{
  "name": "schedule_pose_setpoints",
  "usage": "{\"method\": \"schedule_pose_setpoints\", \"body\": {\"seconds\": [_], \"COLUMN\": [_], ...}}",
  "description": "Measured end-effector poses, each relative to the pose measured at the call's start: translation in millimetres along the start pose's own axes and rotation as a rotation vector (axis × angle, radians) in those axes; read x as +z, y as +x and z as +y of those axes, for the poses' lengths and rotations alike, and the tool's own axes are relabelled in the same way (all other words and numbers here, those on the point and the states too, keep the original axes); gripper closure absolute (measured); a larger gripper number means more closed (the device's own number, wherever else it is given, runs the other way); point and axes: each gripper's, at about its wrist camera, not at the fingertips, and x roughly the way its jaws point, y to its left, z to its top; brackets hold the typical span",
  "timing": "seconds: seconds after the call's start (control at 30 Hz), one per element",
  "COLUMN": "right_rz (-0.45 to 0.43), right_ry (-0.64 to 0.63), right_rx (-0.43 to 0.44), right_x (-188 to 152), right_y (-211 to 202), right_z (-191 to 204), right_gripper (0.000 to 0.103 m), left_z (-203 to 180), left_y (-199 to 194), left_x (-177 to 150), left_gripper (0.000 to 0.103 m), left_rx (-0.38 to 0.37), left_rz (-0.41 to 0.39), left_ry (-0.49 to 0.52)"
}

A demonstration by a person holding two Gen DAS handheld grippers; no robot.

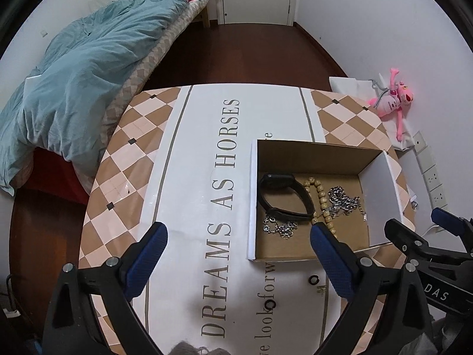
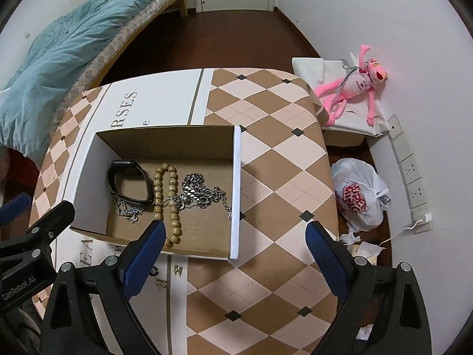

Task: Organize jewelry
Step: 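Withdraw both open tools from the box, then pick up a small black ring with the left tool while the right tool picks a small gold piece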

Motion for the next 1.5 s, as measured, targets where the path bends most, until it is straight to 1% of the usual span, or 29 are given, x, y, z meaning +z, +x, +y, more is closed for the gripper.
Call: {"method": "schedule_pose_setpoints", "body": {"seconds": [0.1,0.2,0.47,0.67,0.8,0.93,1.03,1.13,1.2,1.27,1.4,1.47,1.5], "right_rz": [-0.020,-0.056,-0.169,-0.242,-0.273,-0.282,-0.264,-0.223,-0.189,-0.137,-0.044,-0.021,-0.008], "right_ry": [0.010,0.011,0.033,0.044,0.052,0.056,0.077,0.101,0.110,0.122,0.150,0.147,0.144], "right_rx": [0.003,-0.013,-0.034,-0.026,-0.010,0.001,0.018,0.017,0.019,0.023,0.112,0.146,0.170], "right_x": [-2.8,-6.9,-22.3,-34.1,-40.6,-47.4,-53.8,-63.9,-71.3,-82.4,-101.6,-106.9,-108.9], "right_y": [-11.7,-28.3,-82.1,-122.9,-142.6,-151.4,-147.8,-130.3,-111.9,-84.5,-33.1,-13.9,-2.1], "right_z": [-1.1,-1.5,-6.8,-9.6,-11.4,-12.5,-18.9,-27.6,-32.5,-37.3,-39.1,-33.9,-28.8], "right_gripper": [0.006,0.005,0.006,0.006,0.006,0.006,0.005,0.005,0.005,0.006,0.007,0.017,0.020], "left_z": [-0.2,-1.3,-7.0,-10.9,-11.1,-8.8,-6.8,-4.2,-3.8,-3.4,0.0,4.3,5.0], "left_y": [-11.2,-27.4,-78.9,-105.7,-120.9,-125.9,-122.3,-111.5,-99.9,-84.4,-46.6,-26.5,-19.9], "left_x": [-1.8,-2.9,-11.5,-21.1,-28.2,-32.9,-37.8,-47.1,-55.0,-63.9,-82.9,-91.2,-94.0], "left_gripper": [0.004,0.004,0.004,0.004,0.004,0.004,0.004,0.004,0.004,0.004,0.004,0.004,0.004], "left_rx": [-0.006,-0.009,-0.038,-0.058,-0.062,-0.070,-0.051,-0.013,0.011,0.033,0.069,0.077,0.077], "left_rz": [-0.019,-0.052,-0.144,-0.186,-0.216,-0.219,-0.203,-0.179,-0.160,-0.128,-0.048,-0.008,0.007], "left_ry": [-0.006,-0.009,0.001,0.008,0.006,-0.010,-0.015,-0.019,-0.014,-0.008,0.000,-0.009,-0.011]}}
